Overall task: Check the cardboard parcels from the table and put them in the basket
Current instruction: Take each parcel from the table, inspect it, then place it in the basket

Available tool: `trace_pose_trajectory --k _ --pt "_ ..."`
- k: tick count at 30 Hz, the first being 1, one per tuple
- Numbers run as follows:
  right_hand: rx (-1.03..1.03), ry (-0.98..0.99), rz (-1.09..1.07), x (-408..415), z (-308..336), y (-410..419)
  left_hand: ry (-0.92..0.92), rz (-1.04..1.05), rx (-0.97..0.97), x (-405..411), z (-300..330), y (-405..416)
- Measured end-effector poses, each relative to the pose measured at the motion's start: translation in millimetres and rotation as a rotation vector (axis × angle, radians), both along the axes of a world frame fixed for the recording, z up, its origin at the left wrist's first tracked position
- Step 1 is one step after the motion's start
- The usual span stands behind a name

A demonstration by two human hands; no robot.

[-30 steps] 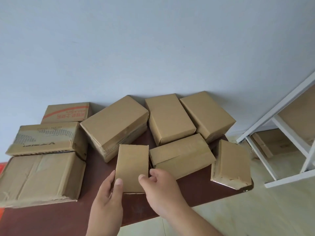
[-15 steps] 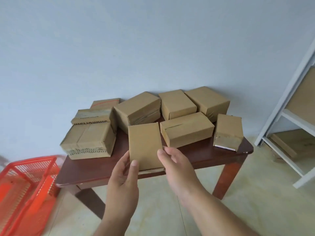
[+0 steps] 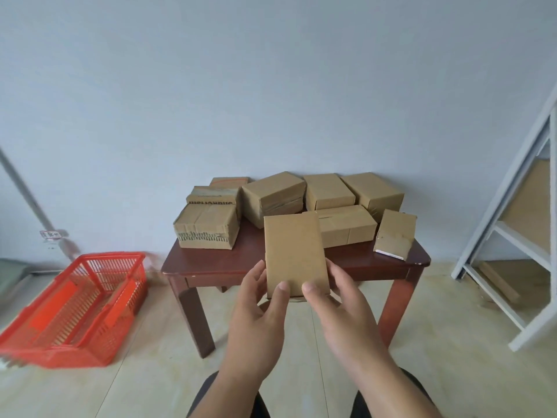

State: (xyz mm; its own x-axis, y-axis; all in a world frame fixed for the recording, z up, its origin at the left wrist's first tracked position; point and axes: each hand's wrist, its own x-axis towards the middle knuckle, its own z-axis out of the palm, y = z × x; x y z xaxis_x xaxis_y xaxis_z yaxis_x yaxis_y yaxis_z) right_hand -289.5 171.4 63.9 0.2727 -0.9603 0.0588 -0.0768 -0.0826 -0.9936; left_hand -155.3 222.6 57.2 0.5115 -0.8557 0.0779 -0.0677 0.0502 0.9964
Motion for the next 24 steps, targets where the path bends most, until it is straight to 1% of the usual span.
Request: trace_pose_trajectory --k 5,14,24 --pt "-0.012 -0.010 -0.011 -1.3 -15.5 5.3 -0.043 -0.054 0.028 -4.1 -6.3 11.4" --pt "-0.054 -0.019 -0.097 4.5 -34.9 13.6 -0.036 0.068 0.014 -14.9 -12.9 22.0" --pt "-0.058 -0.031 -0.113 1.8 -40.8 29.9 -0.074 0.103 -0.026 -15.8 -14.5 28.9"
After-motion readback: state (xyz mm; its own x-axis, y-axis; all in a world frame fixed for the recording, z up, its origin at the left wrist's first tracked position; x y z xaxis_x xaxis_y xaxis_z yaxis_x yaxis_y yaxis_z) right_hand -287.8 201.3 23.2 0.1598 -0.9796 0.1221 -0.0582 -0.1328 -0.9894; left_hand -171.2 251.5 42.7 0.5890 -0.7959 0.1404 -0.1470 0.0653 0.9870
